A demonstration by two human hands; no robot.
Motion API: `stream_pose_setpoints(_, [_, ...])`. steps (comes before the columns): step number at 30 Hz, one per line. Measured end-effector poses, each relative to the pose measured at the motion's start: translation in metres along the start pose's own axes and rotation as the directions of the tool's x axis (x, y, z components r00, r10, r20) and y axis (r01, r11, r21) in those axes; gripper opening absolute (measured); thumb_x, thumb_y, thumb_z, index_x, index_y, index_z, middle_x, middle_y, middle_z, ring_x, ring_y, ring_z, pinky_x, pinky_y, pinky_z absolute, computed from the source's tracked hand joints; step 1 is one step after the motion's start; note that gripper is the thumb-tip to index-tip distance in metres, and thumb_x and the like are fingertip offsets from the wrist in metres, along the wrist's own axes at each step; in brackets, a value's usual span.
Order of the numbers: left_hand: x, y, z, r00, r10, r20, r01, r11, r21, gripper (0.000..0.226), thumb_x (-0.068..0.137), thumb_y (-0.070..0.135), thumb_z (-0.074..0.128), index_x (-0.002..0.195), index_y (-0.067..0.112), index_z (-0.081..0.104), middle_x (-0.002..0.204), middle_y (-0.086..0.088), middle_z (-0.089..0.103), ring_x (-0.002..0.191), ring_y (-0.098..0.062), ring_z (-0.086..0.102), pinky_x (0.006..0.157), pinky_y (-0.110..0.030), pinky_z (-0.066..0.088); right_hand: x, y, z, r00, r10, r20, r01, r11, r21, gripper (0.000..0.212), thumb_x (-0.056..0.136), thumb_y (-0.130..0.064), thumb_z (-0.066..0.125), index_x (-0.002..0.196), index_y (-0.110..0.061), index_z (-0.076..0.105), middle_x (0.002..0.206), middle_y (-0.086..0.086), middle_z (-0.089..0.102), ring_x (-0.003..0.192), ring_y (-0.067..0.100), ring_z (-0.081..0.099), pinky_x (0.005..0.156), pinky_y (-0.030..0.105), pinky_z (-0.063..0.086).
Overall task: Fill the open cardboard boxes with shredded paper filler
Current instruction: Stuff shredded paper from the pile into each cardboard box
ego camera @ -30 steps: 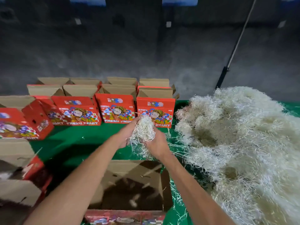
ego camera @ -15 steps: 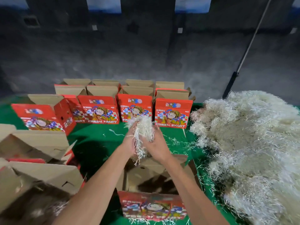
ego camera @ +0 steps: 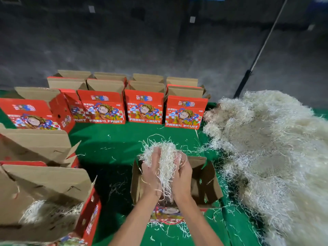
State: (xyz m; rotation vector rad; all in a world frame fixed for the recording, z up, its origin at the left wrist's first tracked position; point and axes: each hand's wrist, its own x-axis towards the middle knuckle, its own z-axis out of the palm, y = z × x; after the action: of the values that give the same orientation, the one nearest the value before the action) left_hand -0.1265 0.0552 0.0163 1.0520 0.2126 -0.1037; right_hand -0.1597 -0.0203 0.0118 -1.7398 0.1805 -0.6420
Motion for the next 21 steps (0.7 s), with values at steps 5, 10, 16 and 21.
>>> stream_pose_setpoints(5, [0.000,-0.019,-0.012,0.984,-0.154,-0.087,0.171,0.955,0.243,0.083,0.076,0.052,0.078,0.143,0.012,0.049,0.142,-0.008,0.056,0.128,-0.021,0.055,0.110,-0.039,0.042,-0.012,0.036,-0.008,0.970,0.223,0.097,-0.171,0.910,-0.377,0.028,0.102,-0.021,0.051,0.129,-0.014,0.051,0.123,0.001,0.057,0.118,0.020,0.055,0.105,0.043,0.044])
stream_pose_setpoints(10, [-0.014,-0.045,-0.037,0.983,-0.168,-0.081,0.186,0.898,0.399,0.087,0.091,0.055,0.060,0.158,0.021,0.015,0.160,-0.005,0.028,0.144,-0.025,0.032,0.114,-0.042,0.029,-0.038,0.061,-0.008,0.938,0.249,0.241,-0.108,0.871,-0.479,0.055,0.102,-0.022,0.051,0.152,-0.019,0.029,0.148,-0.003,0.043,0.138,0.013,0.041,0.112,0.029,0.035])
stream_pose_setpoints(16, [-0.021,-0.045,-0.036,0.995,-0.090,-0.033,0.093,0.844,0.528,0.094,0.078,0.077,0.052,0.155,0.036,0.019,0.158,0.004,0.033,0.143,-0.018,0.034,0.115,-0.043,0.027,-0.020,0.055,0.003,0.789,0.593,0.163,-0.614,0.777,0.141,0.039,0.106,-0.044,0.040,0.145,-0.040,0.036,0.154,0.001,0.040,0.143,0.023,0.038,0.118,0.045,0.032])
stream_pose_setpoints(21, [-0.018,-0.046,-0.040,0.992,0.058,0.114,-0.118,0.755,0.645,0.071,0.097,0.040,0.057,0.133,0.079,0.008,0.160,0.021,0.023,0.148,-0.023,0.025,0.119,-0.055,0.022,-0.003,0.045,-0.005,0.832,0.554,-0.011,-0.542,0.817,0.198,0.042,0.086,-0.071,0.054,0.104,-0.033,0.053,0.100,-0.007,0.063,0.085,-0.003,0.057,0.081,0.024,0.042])
